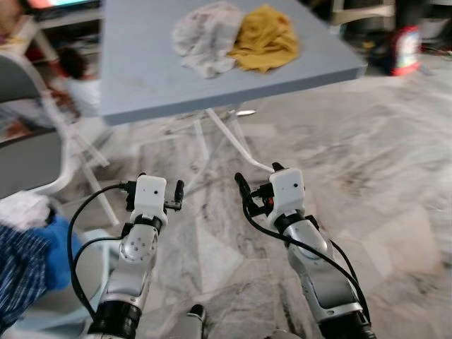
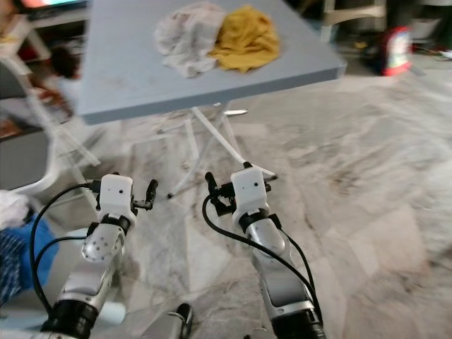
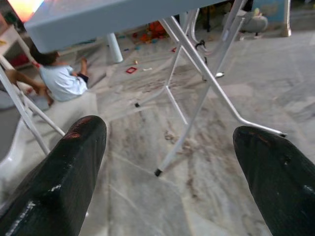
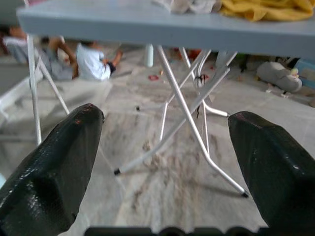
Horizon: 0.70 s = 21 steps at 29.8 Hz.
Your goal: Hang hanger
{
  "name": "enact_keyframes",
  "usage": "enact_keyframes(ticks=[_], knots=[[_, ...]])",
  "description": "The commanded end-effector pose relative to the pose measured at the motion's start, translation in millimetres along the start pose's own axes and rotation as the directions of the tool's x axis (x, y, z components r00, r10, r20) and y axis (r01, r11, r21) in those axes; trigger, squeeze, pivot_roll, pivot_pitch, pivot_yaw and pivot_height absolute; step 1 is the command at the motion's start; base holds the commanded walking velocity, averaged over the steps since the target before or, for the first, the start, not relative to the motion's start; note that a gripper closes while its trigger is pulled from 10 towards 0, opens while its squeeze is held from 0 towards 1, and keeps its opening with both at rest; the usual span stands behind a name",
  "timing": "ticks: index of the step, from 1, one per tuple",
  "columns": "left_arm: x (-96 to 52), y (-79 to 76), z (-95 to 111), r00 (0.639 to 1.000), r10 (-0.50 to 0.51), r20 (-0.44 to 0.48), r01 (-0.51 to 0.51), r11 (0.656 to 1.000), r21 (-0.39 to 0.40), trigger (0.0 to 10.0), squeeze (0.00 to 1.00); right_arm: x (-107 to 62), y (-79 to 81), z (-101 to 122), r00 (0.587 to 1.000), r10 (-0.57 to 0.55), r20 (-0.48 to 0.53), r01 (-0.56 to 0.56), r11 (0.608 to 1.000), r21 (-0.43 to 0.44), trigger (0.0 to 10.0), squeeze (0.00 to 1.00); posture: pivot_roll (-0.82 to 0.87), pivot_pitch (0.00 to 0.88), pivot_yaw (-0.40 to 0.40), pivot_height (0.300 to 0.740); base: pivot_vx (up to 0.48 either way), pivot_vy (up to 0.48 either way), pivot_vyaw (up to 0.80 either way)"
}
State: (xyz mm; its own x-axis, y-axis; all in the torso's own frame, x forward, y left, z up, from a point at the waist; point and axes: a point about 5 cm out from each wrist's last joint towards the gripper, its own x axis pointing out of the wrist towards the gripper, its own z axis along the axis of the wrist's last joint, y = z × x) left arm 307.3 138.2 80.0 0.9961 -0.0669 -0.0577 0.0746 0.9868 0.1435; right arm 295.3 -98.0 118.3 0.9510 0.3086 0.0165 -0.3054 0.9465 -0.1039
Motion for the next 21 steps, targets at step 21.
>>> enact_keyframes(ticks=[21], knots=[[-3.3, 14.7, -2.7, 0.999, 0.037, -0.028, -0.036, 0.999, 0.007, 10.0, 0.0, -0.8, 4.2, 3.0, 1.0, -0.014, 0.014, 0.013, 0.998, 0.068, 10.0, 0.0, 0.04, 0.214, 0.018, 0.74, 0.0, 0.0, 0.72]])
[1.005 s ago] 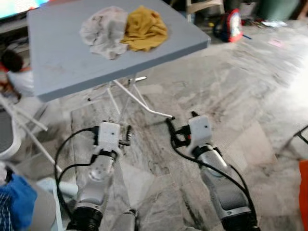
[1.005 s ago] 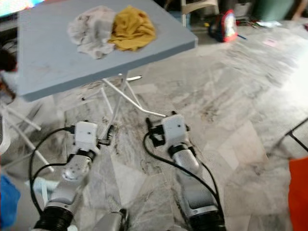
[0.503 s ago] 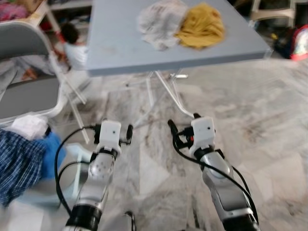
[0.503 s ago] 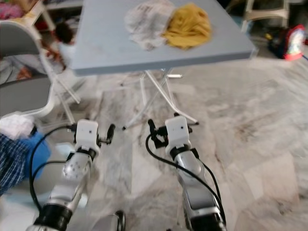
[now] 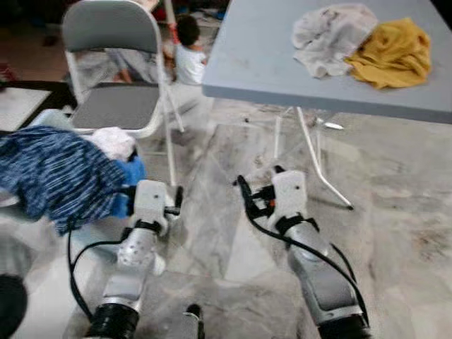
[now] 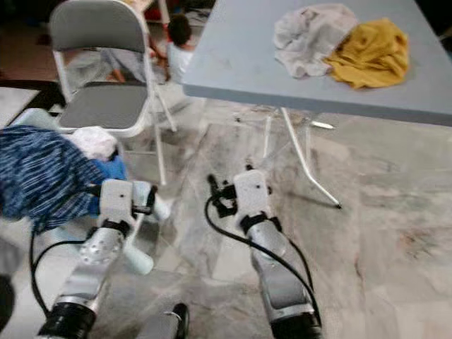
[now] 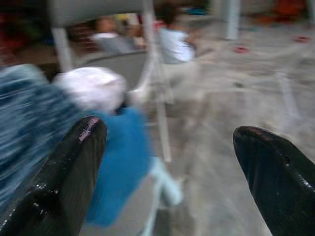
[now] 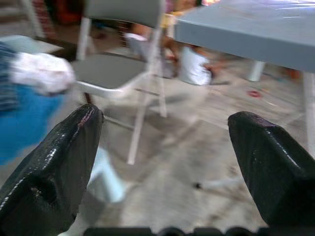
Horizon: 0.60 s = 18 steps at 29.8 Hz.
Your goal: Hang hanger
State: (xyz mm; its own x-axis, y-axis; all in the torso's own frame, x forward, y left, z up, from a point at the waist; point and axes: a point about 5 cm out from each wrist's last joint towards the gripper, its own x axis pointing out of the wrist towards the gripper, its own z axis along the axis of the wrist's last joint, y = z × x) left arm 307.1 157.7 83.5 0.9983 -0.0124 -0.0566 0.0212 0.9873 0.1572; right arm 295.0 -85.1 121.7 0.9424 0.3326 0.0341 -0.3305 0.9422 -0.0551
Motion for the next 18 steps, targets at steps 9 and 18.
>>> enact_keyframes(ticks=[9, 18], knots=[[-5.3, -6.5, -2.9, 0.998, -0.05, -0.024, 0.05, 0.999, -0.018, 10.0, 0.0, -7.5, -24.9, 2.5, 0.984, -0.176, 0.022, 0.174, 0.981, 0.081, 10.0, 0.0, 0.04, 0.222, 0.021, 0.74, 0.0, 0.076, 0.0], [-10.2, -6.5, -4.4, 0.998, -0.063, -0.031, 0.062, 0.998, -0.019, 10.0, 0.0, -17.4, -50.6, -2.9, 0.957, -0.291, -0.009, 0.29, 0.951, 0.105, 10.0, 0.0, 0.03, 0.228, 0.027, 0.74, 0.0, 0.395, -0.49]])
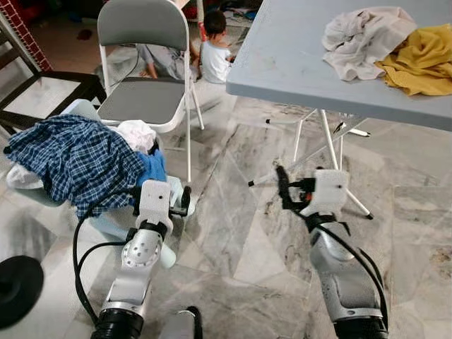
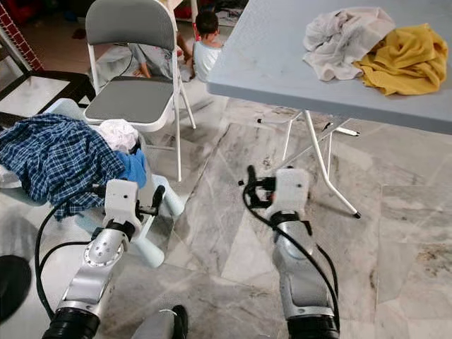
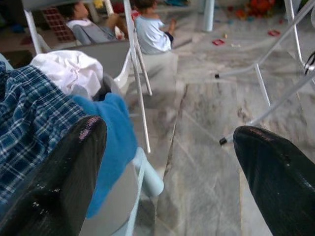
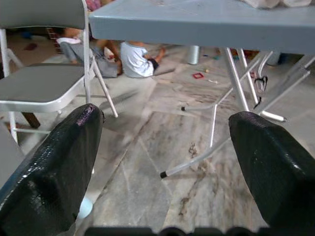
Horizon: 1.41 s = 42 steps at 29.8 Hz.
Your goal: Hang hanger
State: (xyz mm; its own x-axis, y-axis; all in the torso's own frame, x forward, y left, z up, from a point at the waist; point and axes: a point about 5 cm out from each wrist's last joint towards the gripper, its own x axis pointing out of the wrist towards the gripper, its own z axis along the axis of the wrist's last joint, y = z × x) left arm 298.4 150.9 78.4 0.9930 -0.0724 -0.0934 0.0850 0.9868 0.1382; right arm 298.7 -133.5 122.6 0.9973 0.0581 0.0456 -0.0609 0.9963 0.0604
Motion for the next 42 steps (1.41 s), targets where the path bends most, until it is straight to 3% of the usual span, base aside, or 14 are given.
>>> enact_keyframes(ticks=[1, 32, 35, 42], knots=[[-2.1, 1.1, -0.2, 1.0, 0.002, -0.005, -0.002, 1.0, -0.004, 10.0, 0.0, -4.0, -5.7, -1.5, 1.0, -0.016, -0.006, 0.016, 1.0, -0.001, 10.0, 0.0, 0.03, 0.228, 0.027, 0.74, 0.0, 0.409, -0.8], [-7.6, 2.2, -0.5, 1.0, -0.003, -0.021, 0.004, 1.0, 0.02, 10.0, 0.0, -9.2, -0.5, -3.6, 1.0, 0.018, -0.018, -0.018, 1.0, -0.02, 10.0, 0.0, 0.03, 0.248, 0.034, 0.74, 0.0, 0.451, -0.05], [-6.9, 2.8, 5.0, 1.0, -0.005, 0.02, 0.005, 1.0, 0.029, 10.0, 0.0, -9.2, -0.1, -3.5, 1.0, 0.018, -0.017, -0.019, 1.0, -0.021, 10.0, 0.0, 0.02, 0.244, 0.037, 0.74, 0.0, 0.16, 0.0], [-7.3, 3.6, 15.2, 0.994, -0.07, 0.078, 0.073, 0.997, -0.03, 10.0, 0.0, -9.1, 0.8, -3.4, 1.0, 0.026, -0.017, -0.027, 0.999, -0.028, 10.0, 0.0, 0.02, 0.241, 0.033, 0.74, 0.0, 0.0, 0.0]])
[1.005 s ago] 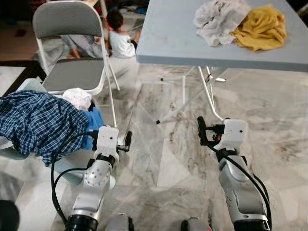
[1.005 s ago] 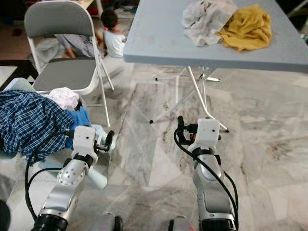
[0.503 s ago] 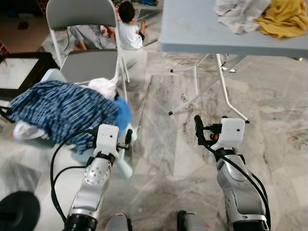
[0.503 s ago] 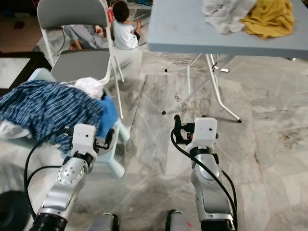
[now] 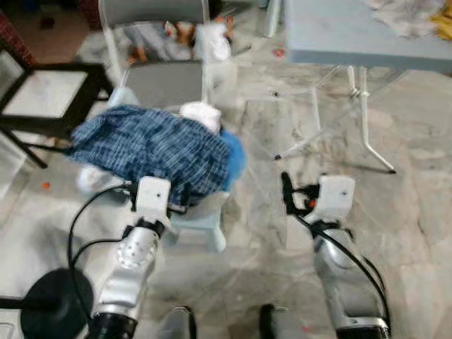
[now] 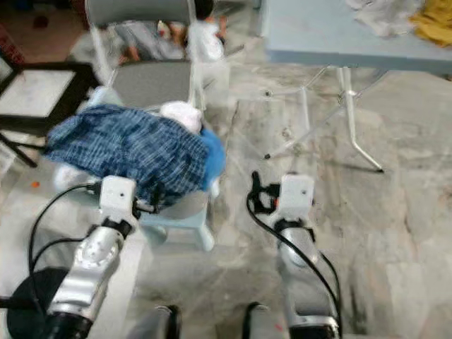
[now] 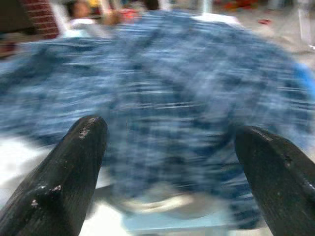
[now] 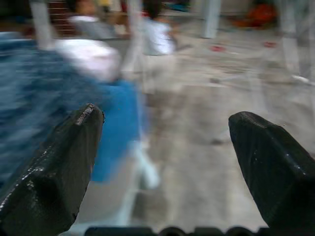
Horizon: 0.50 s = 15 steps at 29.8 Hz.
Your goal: Hang hanger
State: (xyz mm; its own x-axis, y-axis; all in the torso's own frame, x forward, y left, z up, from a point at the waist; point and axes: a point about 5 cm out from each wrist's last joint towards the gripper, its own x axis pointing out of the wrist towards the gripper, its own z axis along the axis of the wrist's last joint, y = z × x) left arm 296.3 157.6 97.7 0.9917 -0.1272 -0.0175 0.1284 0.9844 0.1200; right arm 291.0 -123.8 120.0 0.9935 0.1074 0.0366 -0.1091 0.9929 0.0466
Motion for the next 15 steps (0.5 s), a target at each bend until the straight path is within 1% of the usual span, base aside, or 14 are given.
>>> enact_keyframes(ticks=[1, 5, 10, 15], knots=[[-2.8, -5.3, -2.4, 1.0, -0.025, -0.006, 0.025, 1.0, -0.017, 10.0, 0.0, -2.2, -9.0, -0.6, 1.0, -0.02, -0.004, 0.02, 1.0, -0.017, 10.0, 0.0, 0.02, 0.241, 0.033, 0.74, 0.0, 0.0, 0.0], [-2.1, -5.8, 2.5, 0.999, -0.042, 0.027, 0.043, 0.998, -0.044, 10.0, 0.0, -1.9, -7.9, 0.2, 1.0, -0.001, 0.003, 0.001, 0.999, -0.032, 10.0, 0.0, 0.02, 0.238, 0.03, 0.74, 0.0, 0.0, 0.0], [-2.6, -7.3, 3.6, 0.998, -0.055, 0.033, 0.057, 0.997, -0.059, 10.0, 0.0, -0.2, -6.7, 1.9, 1.0, 0.005, 0.007, -0.005, 0.999, -0.033, 10.0, 0.0, 0.03, 0.24, 0.025, 0.74, 0.0, 0.0, 0.42], [-4.6, -7.8, 3.0, 0.998, -0.062, 0.031, 0.064, 0.996, -0.062, 10.0, 0.0, -0.2, -3.4, 1.5, 1.0, 0.022, 0.007, -0.022, 0.999, -0.037, 10.0, 0.0, 0.03, 0.244, 0.024, 0.74, 0.284, 0.0, 0.41]])
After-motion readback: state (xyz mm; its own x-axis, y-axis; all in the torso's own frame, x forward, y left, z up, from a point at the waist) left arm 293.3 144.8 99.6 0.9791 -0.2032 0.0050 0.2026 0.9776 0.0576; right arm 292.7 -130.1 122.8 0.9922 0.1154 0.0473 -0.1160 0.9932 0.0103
